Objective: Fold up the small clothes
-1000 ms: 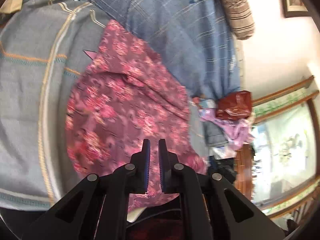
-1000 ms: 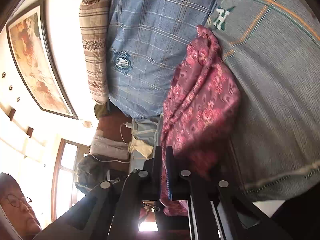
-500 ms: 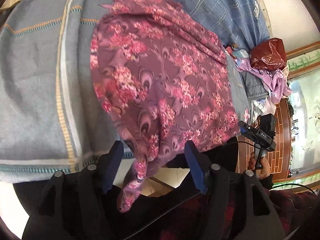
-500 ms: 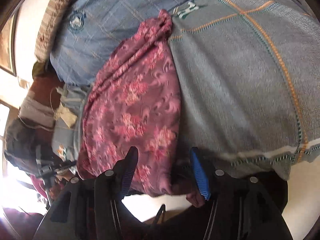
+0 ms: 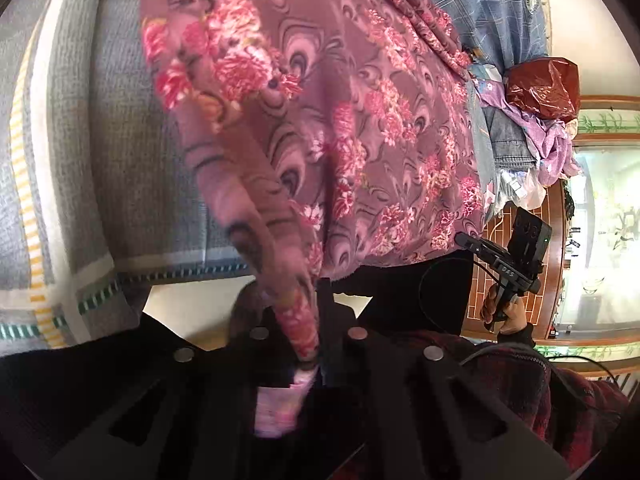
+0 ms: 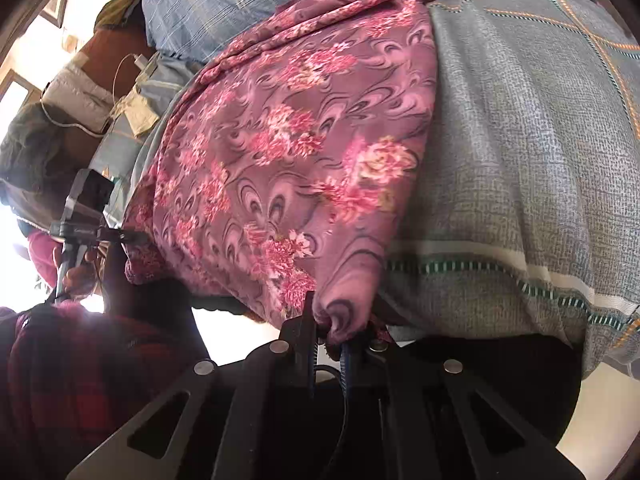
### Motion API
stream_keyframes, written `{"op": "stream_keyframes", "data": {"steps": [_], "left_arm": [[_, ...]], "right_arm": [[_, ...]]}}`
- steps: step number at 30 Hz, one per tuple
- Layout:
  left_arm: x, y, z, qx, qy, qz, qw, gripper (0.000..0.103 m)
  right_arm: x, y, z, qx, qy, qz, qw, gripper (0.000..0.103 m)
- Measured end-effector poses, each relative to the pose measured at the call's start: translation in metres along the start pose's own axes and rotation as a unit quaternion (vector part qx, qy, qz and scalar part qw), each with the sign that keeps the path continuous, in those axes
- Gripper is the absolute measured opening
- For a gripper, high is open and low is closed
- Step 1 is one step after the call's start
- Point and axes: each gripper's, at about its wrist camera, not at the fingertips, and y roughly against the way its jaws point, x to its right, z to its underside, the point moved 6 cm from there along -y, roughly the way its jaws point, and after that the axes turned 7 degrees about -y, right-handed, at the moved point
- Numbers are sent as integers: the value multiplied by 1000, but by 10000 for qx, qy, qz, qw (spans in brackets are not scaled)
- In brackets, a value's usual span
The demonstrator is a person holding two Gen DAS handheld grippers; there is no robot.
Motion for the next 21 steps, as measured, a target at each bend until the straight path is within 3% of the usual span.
{"op": "stream_keyframes", "data": {"steps": [1, 4, 8, 10, 17, 21], "left_arm": [[6, 6, 0, 77, -90, 76, 9999, 5], [25, 27, -7, 413, -223, 447, 9979, 5], [49, 67, -33, 1106, -370, 918, 9889, 5], [56, 88, -52, 1495, -387, 1118, 9817, 5], [42, 139, -144, 2399, -50, 1516, 9589, 5], [17, 144, -214, 2658, 10, 1341, 9547, 5]], "right_arm": [[-4, 2, -1, -3, -29, -116, 9999, 8], [-20, 21, -11, 204, -420, -1037, 9935, 8], [-46, 59, -47, 963, -805, -2564, 9584, 8], [-53, 69, -64, 1215, -884, -3002, 9420, 8], [-47, 72, -145, 1925, -1332, -3860, 8923, 8], [-15, 68, -209, 2432, -1721, -3892, 8717, 8]]}}
